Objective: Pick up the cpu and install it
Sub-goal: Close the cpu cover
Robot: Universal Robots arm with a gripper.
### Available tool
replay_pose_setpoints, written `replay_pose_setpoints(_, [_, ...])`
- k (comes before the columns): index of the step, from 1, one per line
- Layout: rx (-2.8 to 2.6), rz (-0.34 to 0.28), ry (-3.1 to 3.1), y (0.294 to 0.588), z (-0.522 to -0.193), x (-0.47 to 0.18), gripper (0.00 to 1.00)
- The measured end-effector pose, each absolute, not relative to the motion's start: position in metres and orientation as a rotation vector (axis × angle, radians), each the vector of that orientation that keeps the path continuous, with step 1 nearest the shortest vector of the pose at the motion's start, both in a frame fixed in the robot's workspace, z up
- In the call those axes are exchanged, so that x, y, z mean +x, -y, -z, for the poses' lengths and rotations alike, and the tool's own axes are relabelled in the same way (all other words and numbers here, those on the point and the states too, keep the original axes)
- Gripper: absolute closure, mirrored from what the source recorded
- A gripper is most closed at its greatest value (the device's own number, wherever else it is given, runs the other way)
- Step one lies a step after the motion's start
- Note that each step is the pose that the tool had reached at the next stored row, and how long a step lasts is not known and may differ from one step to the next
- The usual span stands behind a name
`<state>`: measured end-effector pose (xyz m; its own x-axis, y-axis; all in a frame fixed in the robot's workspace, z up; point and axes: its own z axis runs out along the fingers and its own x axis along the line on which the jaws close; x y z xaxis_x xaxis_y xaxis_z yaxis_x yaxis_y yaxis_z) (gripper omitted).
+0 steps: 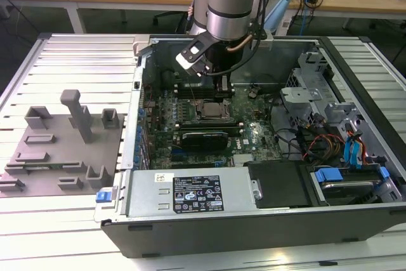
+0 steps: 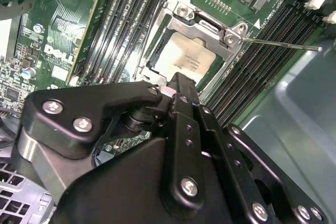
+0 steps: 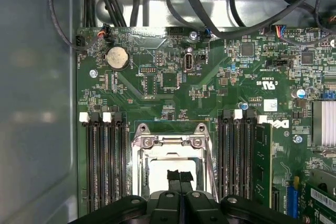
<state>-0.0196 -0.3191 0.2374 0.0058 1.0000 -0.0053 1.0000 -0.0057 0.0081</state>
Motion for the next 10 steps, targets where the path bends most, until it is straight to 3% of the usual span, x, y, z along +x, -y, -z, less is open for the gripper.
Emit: replay_pose_setpoints(10, [1.935, -0.005, -2.463, 0.3191, -0.2374, -0.0196, 0.89])
